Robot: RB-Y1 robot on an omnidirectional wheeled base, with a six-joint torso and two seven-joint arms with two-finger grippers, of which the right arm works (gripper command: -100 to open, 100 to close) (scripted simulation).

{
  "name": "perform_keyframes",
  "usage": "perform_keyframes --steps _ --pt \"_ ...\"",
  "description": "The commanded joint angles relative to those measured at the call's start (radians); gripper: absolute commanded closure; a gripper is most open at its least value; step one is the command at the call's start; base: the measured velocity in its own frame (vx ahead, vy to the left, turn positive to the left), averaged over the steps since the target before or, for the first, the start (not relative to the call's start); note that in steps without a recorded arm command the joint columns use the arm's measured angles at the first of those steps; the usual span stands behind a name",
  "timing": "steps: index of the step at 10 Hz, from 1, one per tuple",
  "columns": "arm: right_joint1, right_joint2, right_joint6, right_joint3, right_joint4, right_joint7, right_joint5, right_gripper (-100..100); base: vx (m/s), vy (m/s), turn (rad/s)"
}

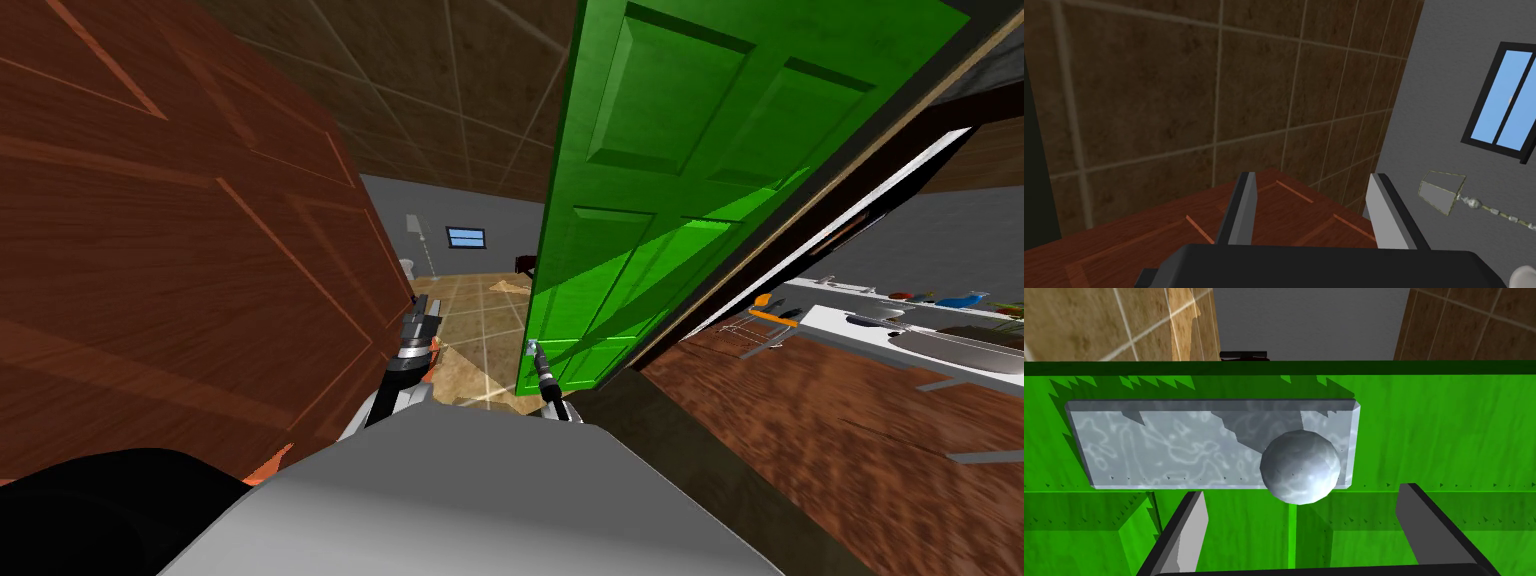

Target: Push the door open

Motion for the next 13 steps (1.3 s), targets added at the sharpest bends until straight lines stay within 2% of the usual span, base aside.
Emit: perform_keyframes --steps 1,2,3,8,9,13 --pt "-0.001 0.013 -0.001 -0.003 0.001 0.002 -0.001 -100 0.177 0.036 0.018" --pt "0.000 0.008 0.000 -0.002 -0.001 0.002 -0.001 -100 0.081 0.011 0.000" --pt "0.000 0.008 0.000 -0.002 -0.001 0.002 -0.001 100 -0.020 0.001 -0.005" --pt "0.000 0.008 0.000 -0.002 -0.001 0.002 -0.001 100 -0.013 -0.002 0.002" --pt "0.000 -0.002 0.002 -0.012 0.001 0.006 -0.007 100 0.075 0.048 -0.032" --pt "-0.002 -0.020 0.003 -0.039 0.004 0.015 -0.022 100 0.172 0.058 -0.032"
